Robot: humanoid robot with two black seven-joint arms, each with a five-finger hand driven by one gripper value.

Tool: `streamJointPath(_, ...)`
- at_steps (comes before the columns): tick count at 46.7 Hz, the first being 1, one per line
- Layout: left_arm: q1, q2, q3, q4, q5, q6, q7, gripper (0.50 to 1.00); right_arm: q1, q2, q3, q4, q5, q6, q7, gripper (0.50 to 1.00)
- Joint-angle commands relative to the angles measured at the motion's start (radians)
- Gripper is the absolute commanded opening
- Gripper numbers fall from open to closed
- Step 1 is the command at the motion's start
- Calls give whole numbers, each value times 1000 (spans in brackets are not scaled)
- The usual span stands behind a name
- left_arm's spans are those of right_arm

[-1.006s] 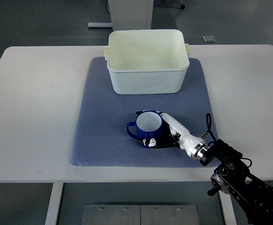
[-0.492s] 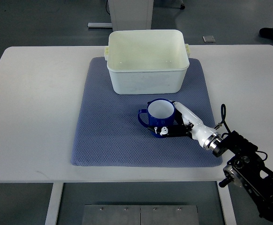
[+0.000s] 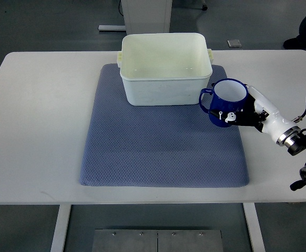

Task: Place cup in box with right hand
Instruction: 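Lift the blue mug with the right hand over the cream box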

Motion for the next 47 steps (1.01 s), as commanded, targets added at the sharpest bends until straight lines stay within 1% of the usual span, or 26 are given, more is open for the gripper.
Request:
streamJointPath(1,0,0,0,0,0,0,0,1000,58,-16,3,-2,35,0,-20,500)
streamJointPath(8,0,0,0,0,0,-1,0,1000,199,-16,-6,-50,76,0,-40,500)
streamJointPath(17,0,0,0,0,1,0,0,1000,392,-15,-89,-177,162,-12,-63,500)
streamJointPath(23,0,0,0,0,0,0,0,1000,499,-4,-163,-263,206,-29,-62,500)
streamJointPath(31,0,0,0,0,1,0,0,1000,585,75,-220,-375,223,-48,-62,500)
streamJointPath(37,0,0,0,0,0,0,0,1000,670,148,-299,-497,242,-81,-54,500)
streamJointPath(41,0,0,0,0,0,0,0,1000,723,172,-379,-585,321,-120,-48,500)
streamJointPath(43,0,0,0,0,1,-1,0,1000,739,172,-422,-608,387,-144,-42,500)
streamJointPath(47,0,0,0,0,1,0,0,1000,773,172,-503,-619,516,-189,-6,500)
